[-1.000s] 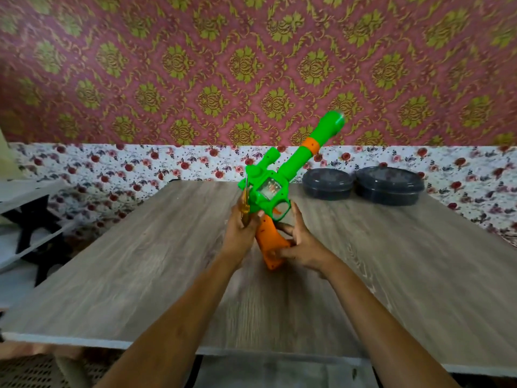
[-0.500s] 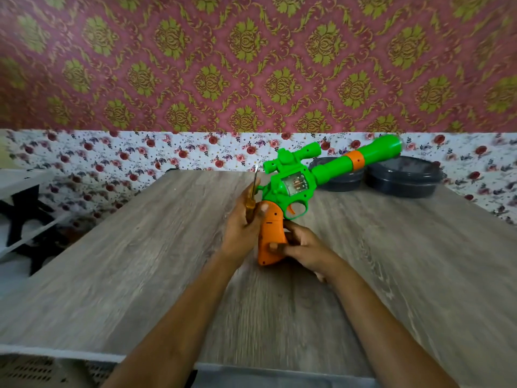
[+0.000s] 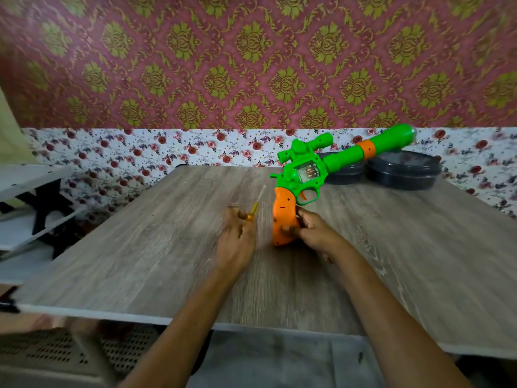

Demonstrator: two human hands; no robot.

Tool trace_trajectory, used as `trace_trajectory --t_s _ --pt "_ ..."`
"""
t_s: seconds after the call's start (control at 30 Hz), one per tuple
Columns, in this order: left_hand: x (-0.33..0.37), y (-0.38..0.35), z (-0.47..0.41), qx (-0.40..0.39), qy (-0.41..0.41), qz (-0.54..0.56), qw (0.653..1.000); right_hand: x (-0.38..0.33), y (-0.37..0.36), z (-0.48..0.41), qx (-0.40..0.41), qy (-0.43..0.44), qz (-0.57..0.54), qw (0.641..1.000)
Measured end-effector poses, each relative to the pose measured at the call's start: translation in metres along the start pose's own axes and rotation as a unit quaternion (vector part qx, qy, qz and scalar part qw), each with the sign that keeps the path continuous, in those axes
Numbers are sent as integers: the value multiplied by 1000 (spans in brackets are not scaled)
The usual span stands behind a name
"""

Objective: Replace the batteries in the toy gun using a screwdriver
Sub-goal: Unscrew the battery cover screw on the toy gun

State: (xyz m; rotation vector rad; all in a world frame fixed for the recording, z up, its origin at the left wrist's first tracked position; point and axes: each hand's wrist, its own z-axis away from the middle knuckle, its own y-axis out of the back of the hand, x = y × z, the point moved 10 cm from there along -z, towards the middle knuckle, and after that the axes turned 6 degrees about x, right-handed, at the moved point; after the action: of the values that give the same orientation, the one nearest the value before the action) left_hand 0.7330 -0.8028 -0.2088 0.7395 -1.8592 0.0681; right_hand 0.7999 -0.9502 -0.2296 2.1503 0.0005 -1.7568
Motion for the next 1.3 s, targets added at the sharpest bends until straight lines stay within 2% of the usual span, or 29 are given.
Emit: trace_trajectory --t_s 0.13,0.2,0.43,0.63,0.73,0.97,1.3 --pt "21 40 4 145 -87 33 985 -3 -1 16 10 23 -7 1000" --pt "31 50 8 178 -135 6 975 -5 0 20 25 44 1 999" --pt "58 50 24 180 -272 3 945 -9 0 17 23 70 31 997" --pt "62 58 27 201 -276 57 938 -8 0 17 21 69 24 997" --pt "70 55 32 191 -311 43 930 -11 -1 17 16 76 24 997" --pt "71 53 32 199 -311 32 929 -9 -2 16 4 67 -3 998" --pt "78 38 38 152 -374 -16 915 -7 -1 13 5 64 12 998"
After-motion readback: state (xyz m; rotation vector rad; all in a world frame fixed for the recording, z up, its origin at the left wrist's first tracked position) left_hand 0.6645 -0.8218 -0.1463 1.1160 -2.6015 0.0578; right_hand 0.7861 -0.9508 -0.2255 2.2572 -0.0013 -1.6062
